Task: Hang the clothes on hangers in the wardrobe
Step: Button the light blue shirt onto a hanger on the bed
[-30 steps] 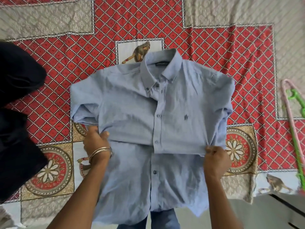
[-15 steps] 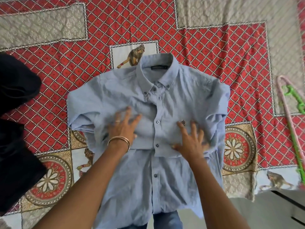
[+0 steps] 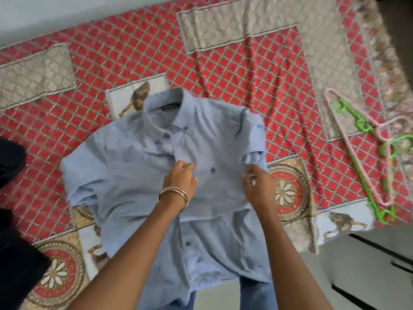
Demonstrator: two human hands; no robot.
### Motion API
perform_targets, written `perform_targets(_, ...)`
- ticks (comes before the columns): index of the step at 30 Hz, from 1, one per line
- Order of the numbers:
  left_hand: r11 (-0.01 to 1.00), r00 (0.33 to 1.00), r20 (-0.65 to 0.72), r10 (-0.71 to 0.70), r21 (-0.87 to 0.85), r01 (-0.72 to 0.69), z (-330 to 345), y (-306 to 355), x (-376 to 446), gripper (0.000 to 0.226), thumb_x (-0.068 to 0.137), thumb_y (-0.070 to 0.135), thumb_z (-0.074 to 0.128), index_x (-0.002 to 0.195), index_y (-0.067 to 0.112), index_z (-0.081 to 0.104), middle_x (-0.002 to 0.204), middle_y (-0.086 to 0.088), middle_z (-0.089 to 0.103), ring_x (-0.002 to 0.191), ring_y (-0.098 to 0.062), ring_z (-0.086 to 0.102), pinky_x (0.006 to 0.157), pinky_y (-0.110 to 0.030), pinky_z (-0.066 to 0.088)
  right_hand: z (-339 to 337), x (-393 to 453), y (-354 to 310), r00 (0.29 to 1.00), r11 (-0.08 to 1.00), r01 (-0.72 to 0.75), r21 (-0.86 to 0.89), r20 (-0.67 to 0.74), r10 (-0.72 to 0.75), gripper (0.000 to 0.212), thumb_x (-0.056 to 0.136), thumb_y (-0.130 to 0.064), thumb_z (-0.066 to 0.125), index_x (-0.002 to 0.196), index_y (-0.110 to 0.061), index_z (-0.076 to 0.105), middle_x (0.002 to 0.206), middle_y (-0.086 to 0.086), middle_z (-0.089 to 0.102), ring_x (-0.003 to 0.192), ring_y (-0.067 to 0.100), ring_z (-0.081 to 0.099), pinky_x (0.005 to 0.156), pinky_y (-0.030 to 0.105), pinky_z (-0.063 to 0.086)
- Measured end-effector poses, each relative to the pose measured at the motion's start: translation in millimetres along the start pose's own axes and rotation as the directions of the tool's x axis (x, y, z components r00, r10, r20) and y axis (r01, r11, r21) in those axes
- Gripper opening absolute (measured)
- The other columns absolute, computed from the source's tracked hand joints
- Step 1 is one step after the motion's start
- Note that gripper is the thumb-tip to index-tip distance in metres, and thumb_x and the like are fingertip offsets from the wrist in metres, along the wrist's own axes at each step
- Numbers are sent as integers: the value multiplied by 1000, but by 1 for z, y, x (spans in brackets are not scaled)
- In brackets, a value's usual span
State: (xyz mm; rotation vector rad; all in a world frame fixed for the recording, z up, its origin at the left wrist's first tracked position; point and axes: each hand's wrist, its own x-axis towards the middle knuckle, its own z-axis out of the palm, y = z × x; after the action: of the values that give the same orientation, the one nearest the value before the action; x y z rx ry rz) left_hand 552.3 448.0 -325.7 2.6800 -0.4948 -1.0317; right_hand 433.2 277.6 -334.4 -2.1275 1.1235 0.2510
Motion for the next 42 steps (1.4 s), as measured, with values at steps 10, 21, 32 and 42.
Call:
perform_targets(10, 976, 988, -65, 142, -159, -151, 70, 248, 33, 29, 90, 8, 53, 115, 12, 65, 112, -16, 63, 103, -37, 58, 86, -43, 47, -217, 74, 204, 805, 916, -375, 142, -440, 398, 21, 85, -1, 61, 104, -2, 71, 94, 18, 72, 87, 34, 66, 75, 37, 49)
perform_targets(21, 947, 988, 5, 157, -284, -149, 130, 407, 57, 19, 88, 8, 60, 102, 11, 72, 92, -12, 72, 82, -27, 67, 75, -29, 53, -284, 133, 326, 804, 838, -545, -41, -308, 508, 27, 83, -38, 70, 96, -14, 68, 86, 7, 66, 79, 30, 61, 76, 45, 53)
perform_targets(32, 852, 991, 88, 106, -521, -45, 136, 439, 55, 7, 88, 15, 65, 92, 16, 70, 72, 3, 65, 57, -15, 62, 61, -24, 51, -275, 130, 322, 789, 859, -512, -24, -408, 459, 31, 92, -29, 62, 114, -7, 59, 110, 12, 57, 101, 30, 52, 84, 49, 48)
perform_targets(42, 796, 994, 51, 96, -604, -46, 114, 400, 50, 12, 90, 18, 63, 97, 13, 71, 92, -13, 72, 62, -14, 62, 57, -18, 54, -271, 125, 276, 873, 891, -304, 338, -275, 402, 8, 82, -13, 73, 85, -11, 65, 71, -4, 63, 68, 18, 62, 70, 37, 56)
